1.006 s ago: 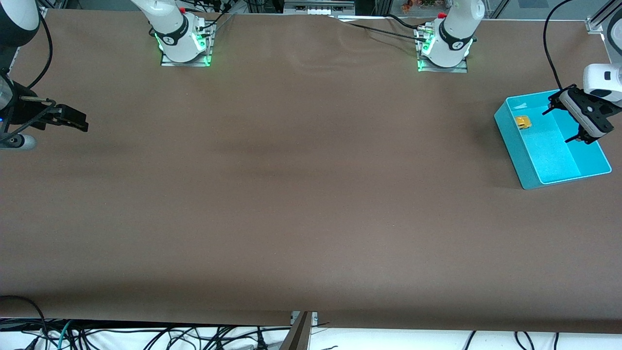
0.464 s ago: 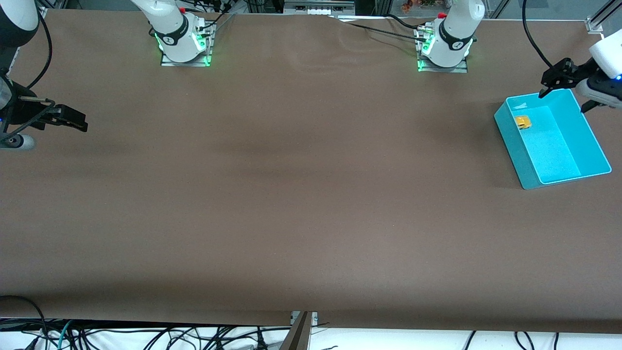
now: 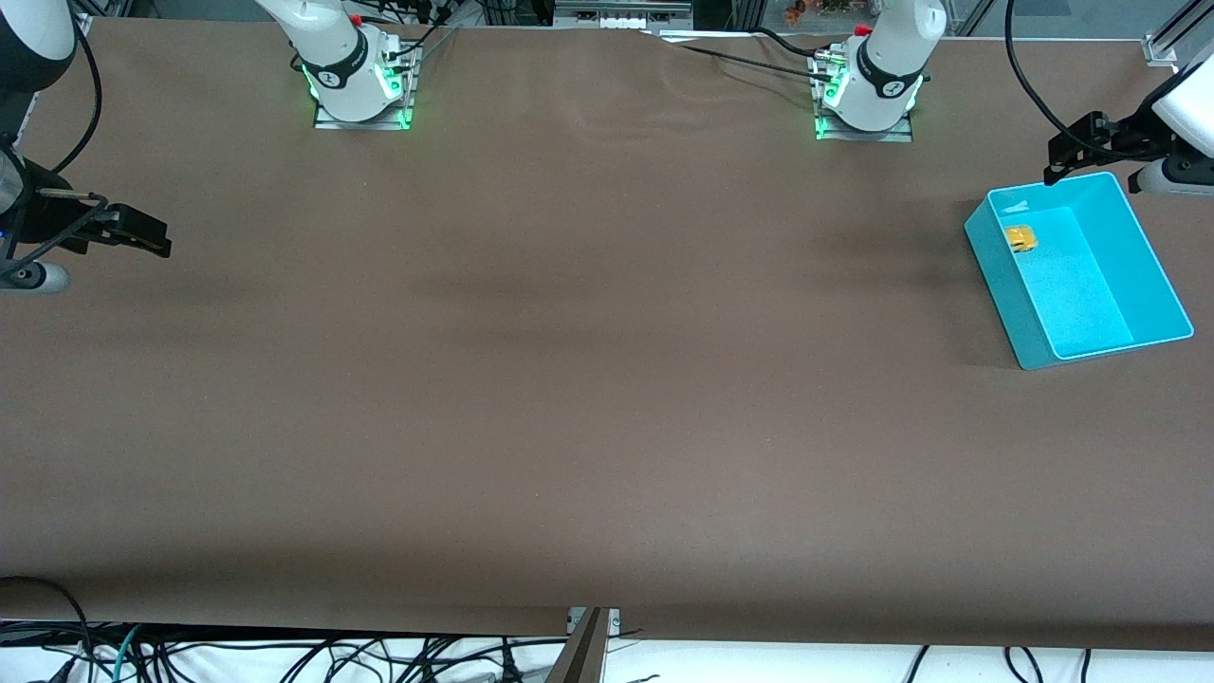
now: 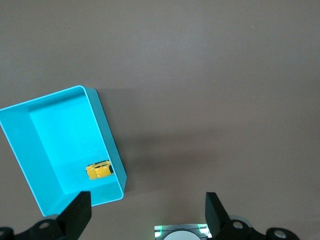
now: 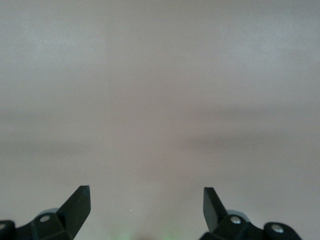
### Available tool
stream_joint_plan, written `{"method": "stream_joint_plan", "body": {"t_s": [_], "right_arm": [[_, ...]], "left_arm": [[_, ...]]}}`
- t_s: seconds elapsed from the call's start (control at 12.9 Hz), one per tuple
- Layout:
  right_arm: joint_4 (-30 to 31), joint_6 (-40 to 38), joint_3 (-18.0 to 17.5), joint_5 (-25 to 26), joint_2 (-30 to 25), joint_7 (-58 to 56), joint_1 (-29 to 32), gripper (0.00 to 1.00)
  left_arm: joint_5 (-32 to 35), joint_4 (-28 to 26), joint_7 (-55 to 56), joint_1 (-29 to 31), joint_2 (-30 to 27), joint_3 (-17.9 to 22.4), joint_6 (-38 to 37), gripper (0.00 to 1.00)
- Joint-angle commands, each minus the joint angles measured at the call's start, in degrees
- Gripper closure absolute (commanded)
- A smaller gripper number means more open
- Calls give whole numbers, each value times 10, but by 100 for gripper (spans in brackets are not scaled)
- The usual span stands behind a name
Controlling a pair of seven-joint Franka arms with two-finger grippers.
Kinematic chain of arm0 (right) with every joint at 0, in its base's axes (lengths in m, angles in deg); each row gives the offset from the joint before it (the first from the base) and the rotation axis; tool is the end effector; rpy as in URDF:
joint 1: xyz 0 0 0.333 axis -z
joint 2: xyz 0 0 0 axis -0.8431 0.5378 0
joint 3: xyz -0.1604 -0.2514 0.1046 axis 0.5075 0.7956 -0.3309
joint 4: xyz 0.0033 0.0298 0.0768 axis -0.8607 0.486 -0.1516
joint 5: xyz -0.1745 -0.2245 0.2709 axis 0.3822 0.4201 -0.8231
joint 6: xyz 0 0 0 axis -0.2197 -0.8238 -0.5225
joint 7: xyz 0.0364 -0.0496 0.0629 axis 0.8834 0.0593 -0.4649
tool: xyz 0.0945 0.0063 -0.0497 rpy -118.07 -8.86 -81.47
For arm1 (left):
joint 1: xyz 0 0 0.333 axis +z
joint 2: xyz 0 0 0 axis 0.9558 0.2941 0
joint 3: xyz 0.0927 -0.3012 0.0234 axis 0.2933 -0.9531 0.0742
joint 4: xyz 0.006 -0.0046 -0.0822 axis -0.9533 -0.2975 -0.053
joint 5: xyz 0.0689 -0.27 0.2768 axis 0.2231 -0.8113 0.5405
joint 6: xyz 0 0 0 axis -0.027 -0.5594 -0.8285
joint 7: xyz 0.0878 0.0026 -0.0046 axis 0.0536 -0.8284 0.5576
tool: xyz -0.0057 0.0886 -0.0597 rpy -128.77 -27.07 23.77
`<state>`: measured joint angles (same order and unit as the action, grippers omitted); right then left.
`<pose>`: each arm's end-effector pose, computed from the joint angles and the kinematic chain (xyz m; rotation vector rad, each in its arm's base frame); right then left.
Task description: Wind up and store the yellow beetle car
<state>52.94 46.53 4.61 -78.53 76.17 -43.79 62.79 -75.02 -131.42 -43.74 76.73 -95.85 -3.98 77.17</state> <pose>0.5766 -0.0163 0.5703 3.0767 -0.0157 -0.1853 0.4894 0.0267 0.6069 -3.1185 0.1079 0.1613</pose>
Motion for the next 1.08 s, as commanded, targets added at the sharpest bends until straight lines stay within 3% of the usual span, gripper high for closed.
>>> {"method": "stream_joint_plan", "body": {"t_s": [0.0,0.54,1.01], "right_arm": [[-7,-1,2,-10,1,2,1,0],[-7,-2,2,-10,1,2,2,0],[-7,-2,2,-10,2,1,3,0]], "left_arm": [[-10,11,44,5,-1,-2,-23,0],[-11,33,144,3,2,-12,-38,0],[-11,33,153,3,2,-19,-59,0]]}}
